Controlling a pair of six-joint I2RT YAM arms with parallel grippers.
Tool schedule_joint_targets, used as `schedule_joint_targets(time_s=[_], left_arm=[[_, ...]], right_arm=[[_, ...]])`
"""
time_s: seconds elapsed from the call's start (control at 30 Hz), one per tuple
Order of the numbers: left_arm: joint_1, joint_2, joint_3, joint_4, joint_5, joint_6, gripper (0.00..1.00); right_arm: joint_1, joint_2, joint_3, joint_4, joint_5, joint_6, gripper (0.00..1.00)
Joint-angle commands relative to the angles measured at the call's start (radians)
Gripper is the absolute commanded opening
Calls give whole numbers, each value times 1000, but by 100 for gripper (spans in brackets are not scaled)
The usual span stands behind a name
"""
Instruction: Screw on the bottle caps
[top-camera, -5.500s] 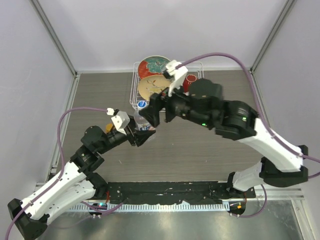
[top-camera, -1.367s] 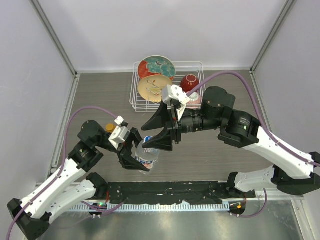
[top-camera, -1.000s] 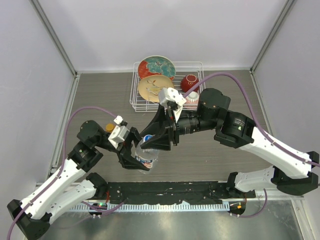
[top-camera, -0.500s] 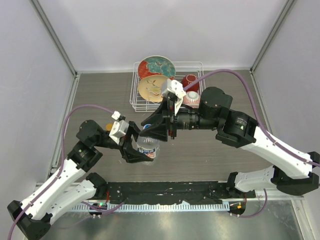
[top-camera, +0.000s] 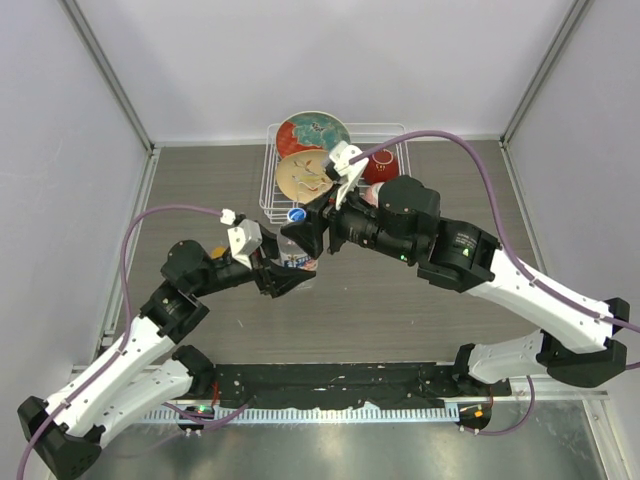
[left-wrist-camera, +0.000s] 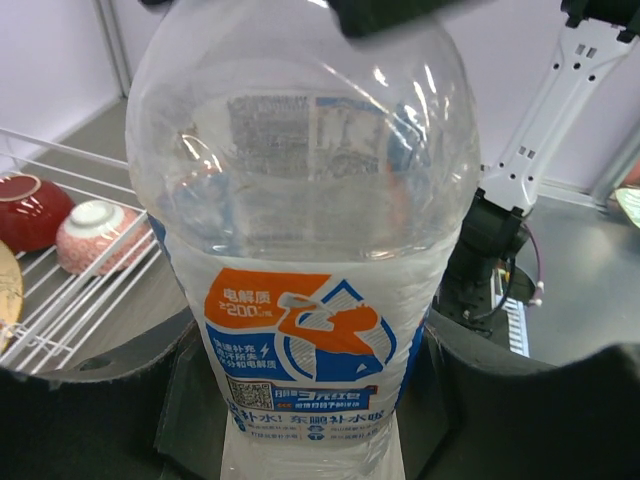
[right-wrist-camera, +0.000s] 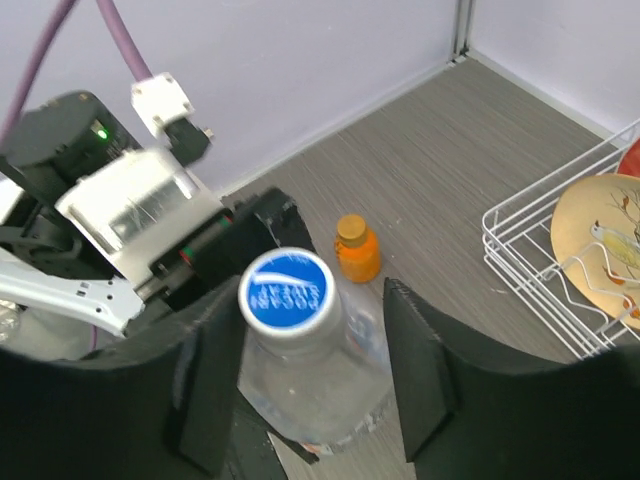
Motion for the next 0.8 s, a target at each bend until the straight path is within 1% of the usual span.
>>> schedule_joint_targets(time_s=[0.0,0.1,0.17,0.2,0.27,0.3,0.43,0.47,0.53,0.57,0.6,0.63,0.67,0.7,0.73,0.77], left_arm=[[0,-16,21,92,-42,24,0],[0,-15,18,90,-42,22,0],[0,-15,21,87,-28,22,0],[0,-13,21,80,-21,21,0],[0,-16,23,72,8,18,0],[0,-18,21,64,18,15,0],[0,-22,20,43,71,-1,1],[0,-24,17,41,79,-8,1],[-1,-27,14,26,103,-15,4],[-1,-27,14,24,128,-16,6],[-1,-29,14,26,137,-21,7],[-1,-30,15,26,143,-31,14],[-1,-32,15,21,150,-33,19],[-1,-33,15,17,157,-35,26],[-1,-41,14,12,156,-32,41],[-1,-45,14,0,148,-25,46]], right_arm=[[2,-60,-36,15,22,2,65],[3,-70,-39,17,19,-7,63],[3,-70,-39,26,16,-9,59],[2,-68,-39,27,14,-10,53],[2,-64,-39,35,-4,-12,49],[2,-61,-41,38,-9,-12,43],[2,-45,-51,57,-41,-15,37],[3,-32,-50,57,-53,-17,34],[3,-21,-48,55,-60,-17,29],[3,-13,-48,52,-66,-17,23],[2,-4,-51,52,-66,-18,20],[2,-1,-53,52,-66,-20,17],[2,2,-58,54,-99,-24,12],[3,7,-68,55,-98,-29,10],[3,7,-74,61,-92,-32,7],[2,5,-88,64,-83,-35,4]])
